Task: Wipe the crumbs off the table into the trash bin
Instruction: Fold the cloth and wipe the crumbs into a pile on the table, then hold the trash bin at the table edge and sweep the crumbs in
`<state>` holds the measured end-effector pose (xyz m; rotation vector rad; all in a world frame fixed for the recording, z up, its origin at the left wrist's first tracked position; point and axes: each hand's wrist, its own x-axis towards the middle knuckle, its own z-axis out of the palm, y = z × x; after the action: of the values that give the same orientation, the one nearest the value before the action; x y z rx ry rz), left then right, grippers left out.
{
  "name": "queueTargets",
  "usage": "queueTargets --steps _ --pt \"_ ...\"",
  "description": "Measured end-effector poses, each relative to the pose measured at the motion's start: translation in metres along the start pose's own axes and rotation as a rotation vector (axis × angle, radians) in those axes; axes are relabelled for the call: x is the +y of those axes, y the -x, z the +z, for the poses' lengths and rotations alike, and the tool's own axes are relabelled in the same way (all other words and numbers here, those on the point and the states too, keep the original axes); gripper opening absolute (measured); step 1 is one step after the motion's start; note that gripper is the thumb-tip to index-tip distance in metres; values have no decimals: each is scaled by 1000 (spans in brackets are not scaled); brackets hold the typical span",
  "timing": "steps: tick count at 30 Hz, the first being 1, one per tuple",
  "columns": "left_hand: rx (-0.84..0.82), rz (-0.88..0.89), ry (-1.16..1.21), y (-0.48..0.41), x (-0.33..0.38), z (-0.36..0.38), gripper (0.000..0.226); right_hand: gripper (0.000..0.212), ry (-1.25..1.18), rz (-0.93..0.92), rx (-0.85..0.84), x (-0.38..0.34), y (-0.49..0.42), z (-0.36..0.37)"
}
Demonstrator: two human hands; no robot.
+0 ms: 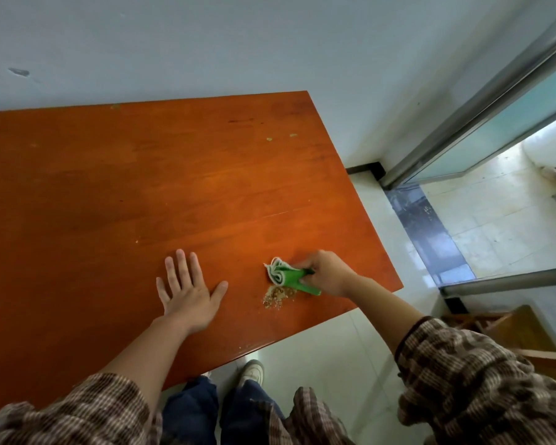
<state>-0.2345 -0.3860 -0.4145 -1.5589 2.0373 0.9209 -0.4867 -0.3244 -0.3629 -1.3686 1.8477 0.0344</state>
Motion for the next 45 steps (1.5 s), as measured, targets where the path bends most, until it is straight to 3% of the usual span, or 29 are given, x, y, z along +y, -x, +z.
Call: queueTargets --steps 3,6,8,11,13,16,21,26,30,35,40,45 --pt "1 -2 -6 -1 -1 0 89 24 -119 81 143 12 13 -11" --pt "-3 1 4 -2 -1 0 89 14 -191 296 351 44 24 -25" --pt "-3 8 8 -2 -3 0 88 27 -176 463 431 65 31 -27" --pt "-5 6 9 -4 -3 1 88 31 -178 632 475 77 39 -12" --pt "-8 4 1 -5 -3 0 88 36 -214 623 486 70 37 7" --pt "0 -2 -8 -6 -2 2 88 14 -251 553 469 47 33 32" --pt "13 -29 -6 -3 1 -2 85 25 -357 414 281 10 40 35" --pt "55 -73 103 -2 30 -14 81 30 -717 394 444 7 58 5" --pt "113 62 125 -8 84 -22 74 30 -720 393 438 23 67 -19" --pt "176 226 198 -24 165 -30 67 31 -810 351 466 62 67 -52" --pt "303 332 265 -64 280 -17 59 29 -828 349 478 159 44 -110" --pt "402 288 383 -104 402 13 50 28 -824 329 457 269 14 -164"
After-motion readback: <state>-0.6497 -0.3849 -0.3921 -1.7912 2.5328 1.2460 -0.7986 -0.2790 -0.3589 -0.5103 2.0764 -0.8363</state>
